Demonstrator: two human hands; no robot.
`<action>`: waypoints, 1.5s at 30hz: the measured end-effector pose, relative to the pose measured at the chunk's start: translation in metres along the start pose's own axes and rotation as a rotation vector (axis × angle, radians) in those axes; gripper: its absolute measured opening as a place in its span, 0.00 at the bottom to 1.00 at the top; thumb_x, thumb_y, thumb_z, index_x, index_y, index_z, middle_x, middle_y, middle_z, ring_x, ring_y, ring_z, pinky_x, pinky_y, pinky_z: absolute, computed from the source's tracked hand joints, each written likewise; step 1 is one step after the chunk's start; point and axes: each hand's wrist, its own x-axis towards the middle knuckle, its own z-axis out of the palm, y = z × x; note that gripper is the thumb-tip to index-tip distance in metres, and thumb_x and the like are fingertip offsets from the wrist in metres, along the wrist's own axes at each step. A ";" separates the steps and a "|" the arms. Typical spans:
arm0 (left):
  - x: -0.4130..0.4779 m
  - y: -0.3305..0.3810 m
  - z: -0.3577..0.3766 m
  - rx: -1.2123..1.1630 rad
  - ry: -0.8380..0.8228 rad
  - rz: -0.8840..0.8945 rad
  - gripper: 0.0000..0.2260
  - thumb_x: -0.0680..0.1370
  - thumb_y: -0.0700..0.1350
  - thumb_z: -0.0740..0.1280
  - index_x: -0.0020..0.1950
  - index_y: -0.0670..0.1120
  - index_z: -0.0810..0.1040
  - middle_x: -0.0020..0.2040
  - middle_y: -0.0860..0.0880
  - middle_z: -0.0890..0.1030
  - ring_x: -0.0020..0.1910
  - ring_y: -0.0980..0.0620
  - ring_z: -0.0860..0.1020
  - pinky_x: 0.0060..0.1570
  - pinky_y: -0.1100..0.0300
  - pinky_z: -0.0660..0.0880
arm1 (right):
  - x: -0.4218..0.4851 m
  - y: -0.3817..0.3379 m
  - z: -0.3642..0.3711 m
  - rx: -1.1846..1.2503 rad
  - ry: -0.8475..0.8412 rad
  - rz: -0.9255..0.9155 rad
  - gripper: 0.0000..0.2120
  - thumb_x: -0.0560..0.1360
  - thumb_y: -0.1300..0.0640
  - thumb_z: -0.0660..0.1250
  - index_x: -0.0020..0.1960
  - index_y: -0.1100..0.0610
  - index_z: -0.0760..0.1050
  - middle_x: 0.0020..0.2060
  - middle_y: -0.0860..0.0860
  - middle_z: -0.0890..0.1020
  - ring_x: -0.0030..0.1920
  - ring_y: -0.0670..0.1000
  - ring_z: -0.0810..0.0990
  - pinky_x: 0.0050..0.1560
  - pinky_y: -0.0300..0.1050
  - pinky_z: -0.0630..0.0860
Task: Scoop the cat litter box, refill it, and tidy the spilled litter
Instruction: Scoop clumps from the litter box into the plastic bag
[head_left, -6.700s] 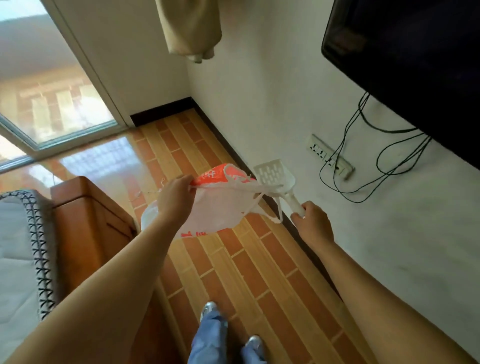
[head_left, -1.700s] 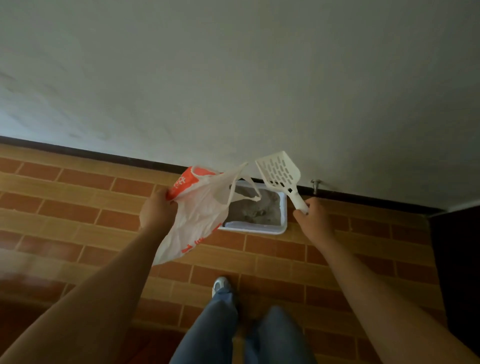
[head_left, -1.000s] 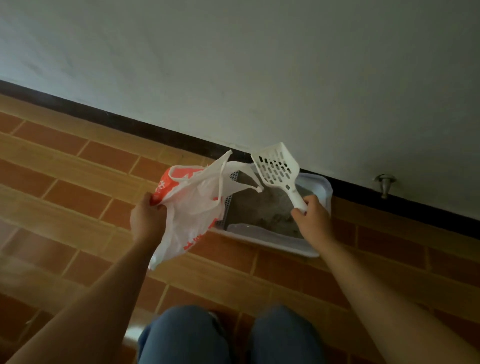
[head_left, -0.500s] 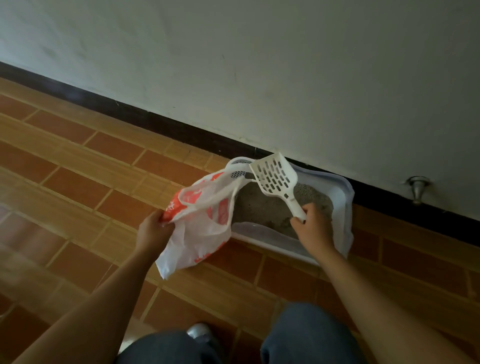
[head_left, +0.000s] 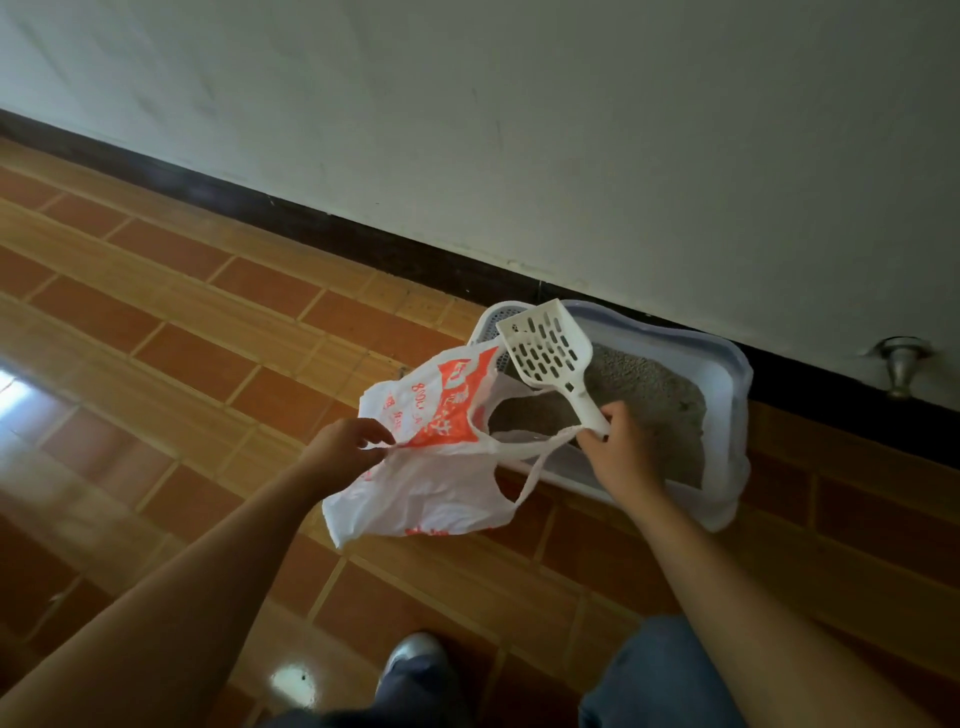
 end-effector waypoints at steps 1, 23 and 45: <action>0.001 0.001 0.001 0.011 -0.019 -0.016 0.10 0.76 0.41 0.66 0.56 0.47 0.79 0.57 0.48 0.80 0.55 0.51 0.77 0.56 0.56 0.74 | -0.001 0.002 0.000 -0.001 0.000 -0.002 0.13 0.76 0.57 0.63 0.59 0.59 0.68 0.51 0.54 0.75 0.45 0.50 0.74 0.43 0.45 0.74; 0.059 0.097 0.106 -0.116 -0.103 -0.723 0.25 0.77 0.49 0.65 0.69 0.38 0.64 0.61 0.38 0.72 0.61 0.42 0.73 0.57 0.53 0.73 | 0.000 0.051 -0.011 -0.004 0.055 0.092 0.12 0.76 0.57 0.63 0.58 0.59 0.68 0.50 0.56 0.76 0.47 0.52 0.76 0.40 0.43 0.70; 0.053 0.059 0.083 -0.226 0.291 -0.335 0.08 0.80 0.39 0.58 0.58 0.39 0.71 0.49 0.42 0.77 0.42 0.48 0.77 0.38 0.56 0.76 | 0.004 0.046 -0.001 -0.075 0.045 0.024 0.14 0.76 0.58 0.62 0.60 0.60 0.67 0.46 0.53 0.74 0.45 0.53 0.76 0.45 0.53 0.77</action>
